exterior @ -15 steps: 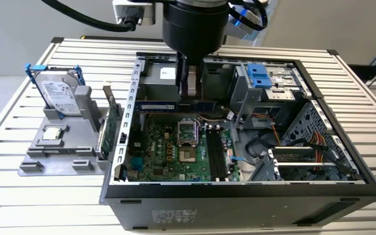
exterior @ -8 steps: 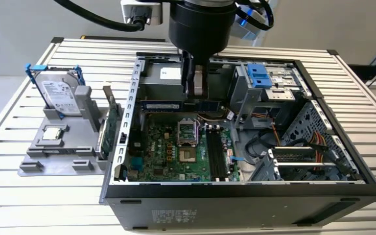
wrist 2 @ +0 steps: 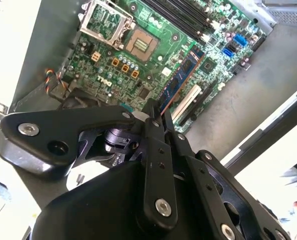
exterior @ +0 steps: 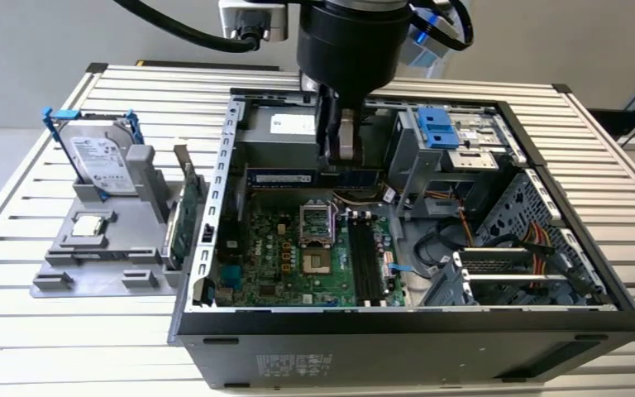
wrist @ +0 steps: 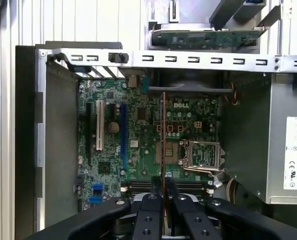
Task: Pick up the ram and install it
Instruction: 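Pick up the ram and move it above insertion slot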
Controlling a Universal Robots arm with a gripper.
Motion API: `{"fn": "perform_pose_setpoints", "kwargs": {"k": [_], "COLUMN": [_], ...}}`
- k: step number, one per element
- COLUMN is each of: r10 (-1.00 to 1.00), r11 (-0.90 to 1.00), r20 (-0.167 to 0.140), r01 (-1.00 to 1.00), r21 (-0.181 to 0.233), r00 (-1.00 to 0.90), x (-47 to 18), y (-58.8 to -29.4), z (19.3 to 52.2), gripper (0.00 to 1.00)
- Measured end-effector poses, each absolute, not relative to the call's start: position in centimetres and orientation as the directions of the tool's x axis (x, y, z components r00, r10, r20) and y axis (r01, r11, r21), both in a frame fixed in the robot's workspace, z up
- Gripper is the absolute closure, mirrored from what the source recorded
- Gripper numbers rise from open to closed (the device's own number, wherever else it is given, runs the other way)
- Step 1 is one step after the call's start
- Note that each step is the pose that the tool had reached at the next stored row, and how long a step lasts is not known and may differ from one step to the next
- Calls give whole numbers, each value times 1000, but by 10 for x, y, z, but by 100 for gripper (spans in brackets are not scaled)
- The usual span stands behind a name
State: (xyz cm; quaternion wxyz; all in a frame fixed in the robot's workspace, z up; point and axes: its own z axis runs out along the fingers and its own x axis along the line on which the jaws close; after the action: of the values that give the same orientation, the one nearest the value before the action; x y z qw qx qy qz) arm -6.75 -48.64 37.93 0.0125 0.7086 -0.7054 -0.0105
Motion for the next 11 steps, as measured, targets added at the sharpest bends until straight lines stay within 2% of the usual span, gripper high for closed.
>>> {"fn": "perform_pose_setpoints", "kwargs": {"k": [11], "r10": [-1000], "r11": [-2], "r20": [3], "r01": [-999], "r21": [33], "r00": [2], "x": [-52], "y": [-485], "z": [379], "gripper": [100]}}
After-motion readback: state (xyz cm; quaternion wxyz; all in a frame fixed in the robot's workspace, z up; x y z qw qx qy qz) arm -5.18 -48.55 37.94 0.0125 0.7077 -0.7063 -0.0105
